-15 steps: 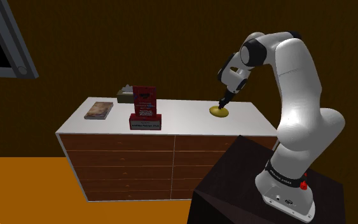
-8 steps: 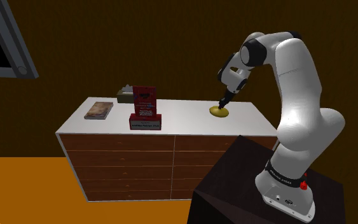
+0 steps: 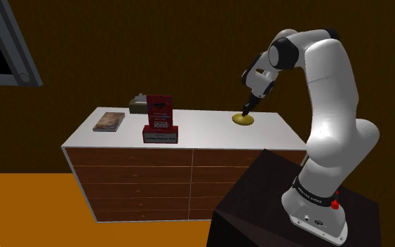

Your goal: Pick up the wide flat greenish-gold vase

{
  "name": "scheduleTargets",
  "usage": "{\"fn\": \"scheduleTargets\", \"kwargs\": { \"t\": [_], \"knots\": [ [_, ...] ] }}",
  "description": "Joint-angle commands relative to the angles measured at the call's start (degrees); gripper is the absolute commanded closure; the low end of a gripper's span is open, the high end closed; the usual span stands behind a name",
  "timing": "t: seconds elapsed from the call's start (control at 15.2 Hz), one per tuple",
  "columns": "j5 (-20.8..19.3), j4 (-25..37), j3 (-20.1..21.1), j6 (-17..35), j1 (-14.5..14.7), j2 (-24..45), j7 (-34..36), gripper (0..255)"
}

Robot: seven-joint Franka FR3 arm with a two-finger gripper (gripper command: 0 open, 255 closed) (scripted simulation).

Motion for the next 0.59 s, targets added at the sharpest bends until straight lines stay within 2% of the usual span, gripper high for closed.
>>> {"fn": "scheduleTargets", "kwargs": {
  "t": [0.0,0.53],
  "knots": [
    [-1.14,-0.24,-0.82,-0.87,0.59,-1.26,0.99,255],
    [-4.25,-0.78,-2.98,-3.23,2.13,-4.65,3.62,255]
  ]
}}
